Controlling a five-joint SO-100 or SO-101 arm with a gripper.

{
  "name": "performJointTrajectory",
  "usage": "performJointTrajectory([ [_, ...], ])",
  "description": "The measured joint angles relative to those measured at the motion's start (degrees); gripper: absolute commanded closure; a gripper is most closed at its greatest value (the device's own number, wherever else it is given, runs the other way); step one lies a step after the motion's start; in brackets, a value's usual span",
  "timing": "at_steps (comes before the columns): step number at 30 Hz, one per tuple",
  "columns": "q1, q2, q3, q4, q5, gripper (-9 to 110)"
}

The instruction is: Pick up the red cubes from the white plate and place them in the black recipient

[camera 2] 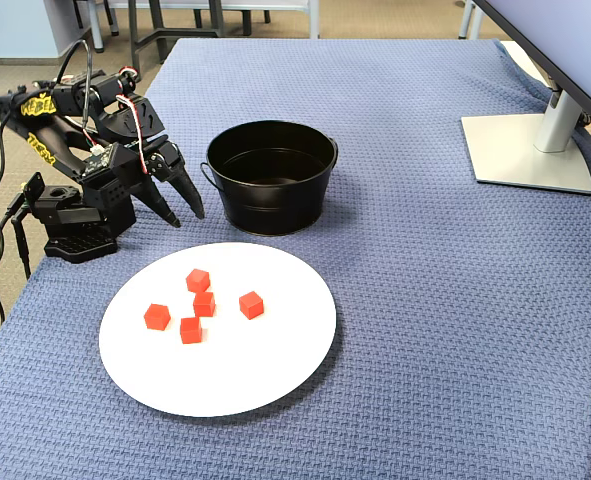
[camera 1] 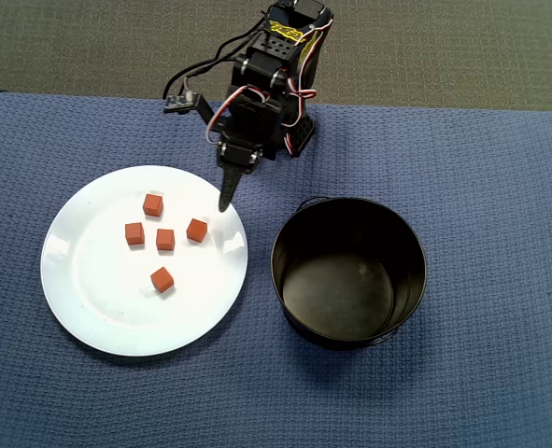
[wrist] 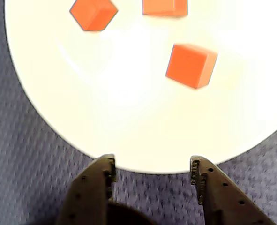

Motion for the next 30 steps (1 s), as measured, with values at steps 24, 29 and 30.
performJointTrajectory([
  [24,12.0,-45.8,-21.3,0.7,-5.6,77],
  [29,12.0,-50.2,-22.2,-1.7,-5.6,79],
  [30,12.0,-50.9,-22.6,-1.9,-5.6,79],
])
